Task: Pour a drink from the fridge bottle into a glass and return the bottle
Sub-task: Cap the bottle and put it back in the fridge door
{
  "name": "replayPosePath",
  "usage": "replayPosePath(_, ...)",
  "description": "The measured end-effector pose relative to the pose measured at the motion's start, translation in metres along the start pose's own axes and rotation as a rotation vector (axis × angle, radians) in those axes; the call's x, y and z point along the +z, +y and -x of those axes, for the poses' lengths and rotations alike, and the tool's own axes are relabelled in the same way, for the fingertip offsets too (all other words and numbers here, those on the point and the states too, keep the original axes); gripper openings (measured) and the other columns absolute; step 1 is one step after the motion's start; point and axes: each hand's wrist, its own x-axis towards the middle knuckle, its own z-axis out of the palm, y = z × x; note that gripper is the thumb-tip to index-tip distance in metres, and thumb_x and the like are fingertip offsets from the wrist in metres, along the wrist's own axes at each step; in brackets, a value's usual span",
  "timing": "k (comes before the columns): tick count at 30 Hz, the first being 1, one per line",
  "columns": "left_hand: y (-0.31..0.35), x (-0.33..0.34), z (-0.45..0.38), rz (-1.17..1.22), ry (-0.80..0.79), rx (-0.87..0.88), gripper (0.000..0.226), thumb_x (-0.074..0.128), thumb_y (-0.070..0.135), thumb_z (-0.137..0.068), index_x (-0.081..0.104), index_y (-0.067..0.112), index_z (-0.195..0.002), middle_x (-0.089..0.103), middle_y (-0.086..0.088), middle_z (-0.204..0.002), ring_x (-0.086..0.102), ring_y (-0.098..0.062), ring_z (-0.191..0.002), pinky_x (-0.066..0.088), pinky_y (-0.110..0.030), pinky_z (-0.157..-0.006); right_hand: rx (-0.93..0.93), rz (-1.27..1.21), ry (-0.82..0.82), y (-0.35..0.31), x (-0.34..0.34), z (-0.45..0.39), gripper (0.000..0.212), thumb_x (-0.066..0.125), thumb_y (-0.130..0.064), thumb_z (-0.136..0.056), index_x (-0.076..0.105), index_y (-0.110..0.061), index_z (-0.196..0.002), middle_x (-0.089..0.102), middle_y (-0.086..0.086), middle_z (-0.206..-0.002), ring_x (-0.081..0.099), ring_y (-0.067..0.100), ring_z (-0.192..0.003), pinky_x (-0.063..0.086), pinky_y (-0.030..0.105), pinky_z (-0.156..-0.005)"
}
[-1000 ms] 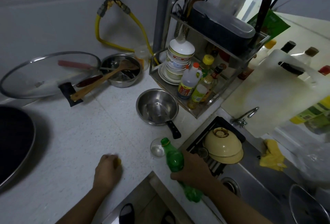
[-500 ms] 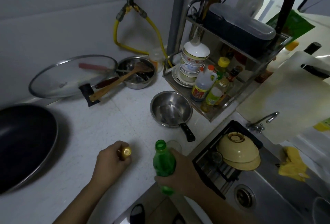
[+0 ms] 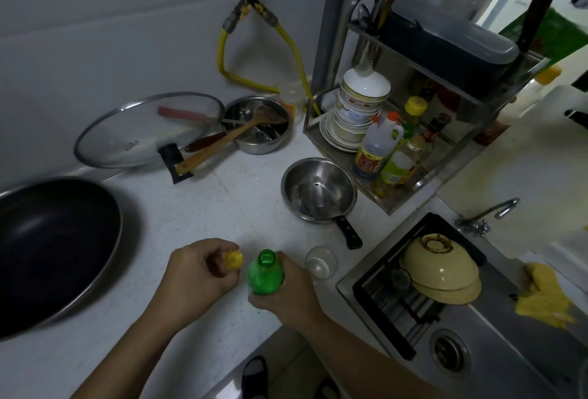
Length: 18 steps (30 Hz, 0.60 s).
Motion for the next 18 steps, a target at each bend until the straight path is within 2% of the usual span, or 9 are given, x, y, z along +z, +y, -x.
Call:
replayPosePath(5, 0.002, -0.002, 0.004, 0.074, -0.053, 0.043, 0.035, 0.082, 0.003, -0.070, 0.075, 0.027, -0.093, 0.068, 0.009, -0.077, 0.064, -0.013, -0.066, 0.049, -0.013, -0.055, 0.016, -0.019, -0.014, -0.001, 0.009, -0.001, 0.056, 0.089, -0.022, -0.063, 0.061, -0.031, -0.111, 0.071, -0.009, -0.102, 0.067, 0.006, -0.092, 0.054, 0.019, -0.073)
replayPosePath(10, 0.010, -0.005, 0.003, 0.071, -0.058, 0.125, 0.036, 0.083, 0.005, -0.071, 0.075, 0.026, -0.099, 0.066, 0.006, -0.080, 0.063, -0.015, -0.067, 0.053, -0.020, -0.060, 0.000, 0.030, -0.023, 0.000, 0.011, -0.001, 0.060, 0.087, -0.035, -0.062, 0.057, -0.039, -0.114, 0.071, -0.010, -0.104, 0.067, 0.006, -0.095, 0.058, 0.030, -0.080)
replayPosePath(15, 0.015, -0.008, 0.002, 0.075, -0.101, 0.166, 0.036, 0.086, 0.010, -0.069, 0.075, 0.029, -0.097, 0.065, 0.007, -0.088, 0.062, -0.016, -0.074, 0.051, -0.016, -0.064, -0.006, 0.055, -0.012, 0.001, 0.013, -0.002, 0.061, 0.085, -0.039, -0.060, 0.054, -0.046, -0.111, 0.071, -0.010, -0.104, 0.068, 0.009, -0.094, 0.059, 0.036, -0.080)
replayPosePath(18, 0.019, -0.010, 0.000, 0.088, -0.097, 0.198, 0.032, 0.085, 0.019, -0.068, 0.075, 0.028, -0.097, 0.063, 0.008, -0.094, 0.061, -0.017, -0.079, 0.049, -0.014, -0.065, -0.010, 0.060, -0.011, 0.001, 0.012, -0.003, 0.063, 0.086, -0.037, -0.061, 0.055, -0.041, -0.116, 0.071, -0.010, -0.104, 0.068, 0.008, -0.094, 0.059, 0.036, -0.080)
